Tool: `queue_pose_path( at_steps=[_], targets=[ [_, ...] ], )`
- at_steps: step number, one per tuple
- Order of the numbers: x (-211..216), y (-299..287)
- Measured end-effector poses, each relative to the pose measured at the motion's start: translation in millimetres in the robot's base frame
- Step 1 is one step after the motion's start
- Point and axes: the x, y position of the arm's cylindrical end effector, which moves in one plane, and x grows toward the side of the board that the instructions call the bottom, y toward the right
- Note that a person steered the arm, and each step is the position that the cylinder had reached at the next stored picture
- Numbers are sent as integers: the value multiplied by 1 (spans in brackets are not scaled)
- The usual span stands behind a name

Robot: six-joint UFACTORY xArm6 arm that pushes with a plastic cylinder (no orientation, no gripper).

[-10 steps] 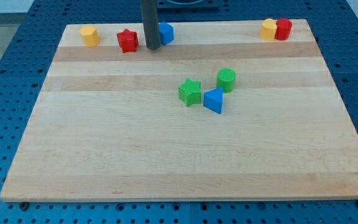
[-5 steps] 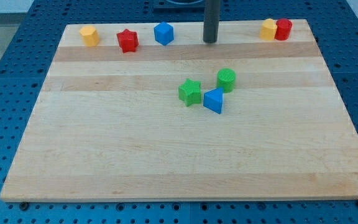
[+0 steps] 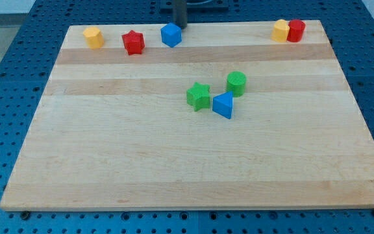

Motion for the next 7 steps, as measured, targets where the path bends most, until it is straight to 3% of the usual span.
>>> queue_pose_path(
  at_steps=[1,3,4,5,7],
  targets=[
    [26,7],
    [220,47],
    [247,47],
    [208,50],
    [37,73]
  ],
)
